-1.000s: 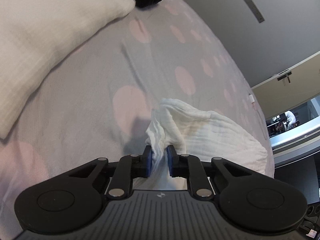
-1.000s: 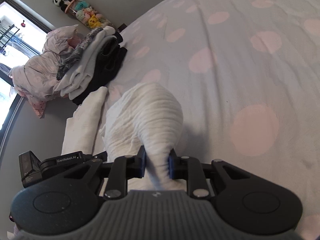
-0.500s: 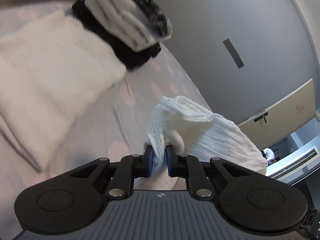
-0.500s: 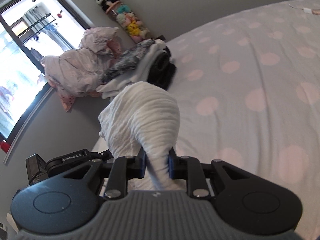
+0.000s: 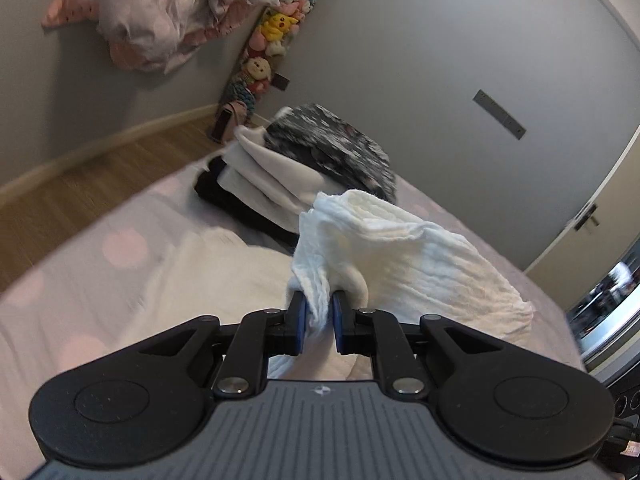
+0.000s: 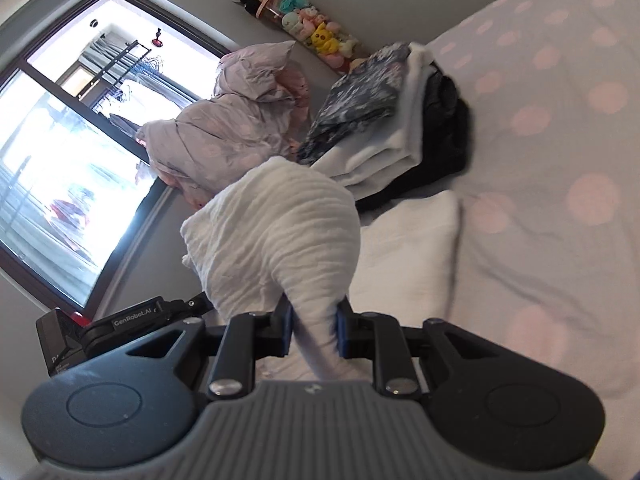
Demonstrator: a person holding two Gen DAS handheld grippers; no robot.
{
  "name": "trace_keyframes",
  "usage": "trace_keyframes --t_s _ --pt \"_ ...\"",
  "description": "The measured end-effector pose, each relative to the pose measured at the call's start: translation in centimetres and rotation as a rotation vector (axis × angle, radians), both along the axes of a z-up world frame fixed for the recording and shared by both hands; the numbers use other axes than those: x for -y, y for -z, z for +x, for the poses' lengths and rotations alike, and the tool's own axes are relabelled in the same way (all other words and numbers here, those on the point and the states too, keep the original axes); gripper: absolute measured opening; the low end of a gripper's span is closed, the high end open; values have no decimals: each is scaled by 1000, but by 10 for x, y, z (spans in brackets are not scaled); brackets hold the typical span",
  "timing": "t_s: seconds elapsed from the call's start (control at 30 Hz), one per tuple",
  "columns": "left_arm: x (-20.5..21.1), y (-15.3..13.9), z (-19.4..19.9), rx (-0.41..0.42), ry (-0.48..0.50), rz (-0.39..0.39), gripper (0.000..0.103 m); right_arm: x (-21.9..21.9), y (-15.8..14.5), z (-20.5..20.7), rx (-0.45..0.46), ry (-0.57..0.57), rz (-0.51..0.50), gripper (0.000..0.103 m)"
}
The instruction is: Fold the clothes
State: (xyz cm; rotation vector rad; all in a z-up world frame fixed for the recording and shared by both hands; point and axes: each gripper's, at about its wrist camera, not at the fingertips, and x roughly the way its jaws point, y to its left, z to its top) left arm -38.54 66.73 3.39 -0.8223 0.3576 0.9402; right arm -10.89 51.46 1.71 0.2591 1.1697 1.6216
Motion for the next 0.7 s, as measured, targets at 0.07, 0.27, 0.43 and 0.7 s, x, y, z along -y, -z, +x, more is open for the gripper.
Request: trace_keyframes --t_s 0.07,0.27,0.43,0.7 --pt "-15 -7 -8 -43 -4 15 16 -23 8 -11 -49 -6 -6 24" --pt "-62 -17 -26 -168 -9 38 16 -75 46 -33 -113 -11 -75 24" --pt "-96 30 -12 -250 29 -22 16 -107 78 -33 -41 2 -140 24" --pt "-126 67 3 -308 59 -54 17 -145 109 -21 88 -15 -217 28"
